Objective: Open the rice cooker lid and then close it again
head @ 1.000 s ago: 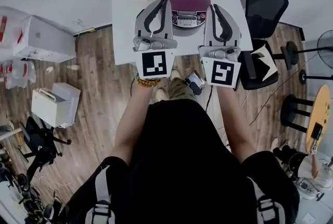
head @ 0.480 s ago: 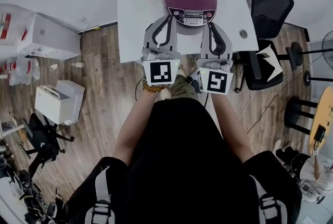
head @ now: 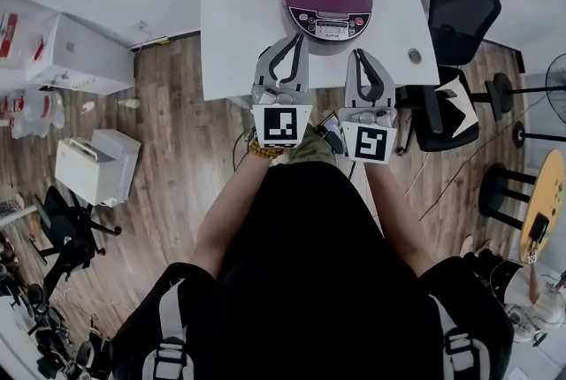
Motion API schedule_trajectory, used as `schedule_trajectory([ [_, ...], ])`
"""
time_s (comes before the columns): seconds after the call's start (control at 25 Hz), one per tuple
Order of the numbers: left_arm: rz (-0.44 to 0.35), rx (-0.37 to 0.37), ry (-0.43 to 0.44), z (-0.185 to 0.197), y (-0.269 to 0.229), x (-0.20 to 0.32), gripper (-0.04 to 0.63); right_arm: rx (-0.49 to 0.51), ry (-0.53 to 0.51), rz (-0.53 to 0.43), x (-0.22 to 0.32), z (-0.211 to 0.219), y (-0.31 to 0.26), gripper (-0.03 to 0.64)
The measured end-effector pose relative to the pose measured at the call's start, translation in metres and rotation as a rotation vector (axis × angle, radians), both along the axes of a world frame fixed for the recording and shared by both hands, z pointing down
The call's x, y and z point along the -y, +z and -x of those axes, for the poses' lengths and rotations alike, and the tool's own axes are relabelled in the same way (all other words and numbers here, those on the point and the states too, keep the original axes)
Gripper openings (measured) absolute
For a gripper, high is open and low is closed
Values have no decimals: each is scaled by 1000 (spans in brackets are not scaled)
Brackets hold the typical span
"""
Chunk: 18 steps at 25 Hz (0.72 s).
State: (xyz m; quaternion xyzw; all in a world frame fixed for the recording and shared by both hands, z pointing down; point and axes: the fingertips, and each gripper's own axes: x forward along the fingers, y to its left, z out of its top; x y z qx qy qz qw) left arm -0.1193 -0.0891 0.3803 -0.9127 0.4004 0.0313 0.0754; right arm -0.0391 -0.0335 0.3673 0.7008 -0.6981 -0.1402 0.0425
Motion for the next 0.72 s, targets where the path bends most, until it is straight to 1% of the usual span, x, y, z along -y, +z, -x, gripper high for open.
schedule_trajectory([
  [0.16, 1, -2, 15, -4, 5, -6, 25, -28, 5, 64, -7, -5, 15, 38],
  [0.28, -36, 0, 25, -5, 1, -12, 25, -29, 9, 80, -12, -5, 20, 38],
  [0.44, -60, 18, 36, -6, 1, -18, 25, -33, 27, 129, -17, -7, 28, 32],
  [0.72, -60, 13, 24, 4, 4, -19, 25, -45, 28, 112, -15, -14, 29, 31],
])
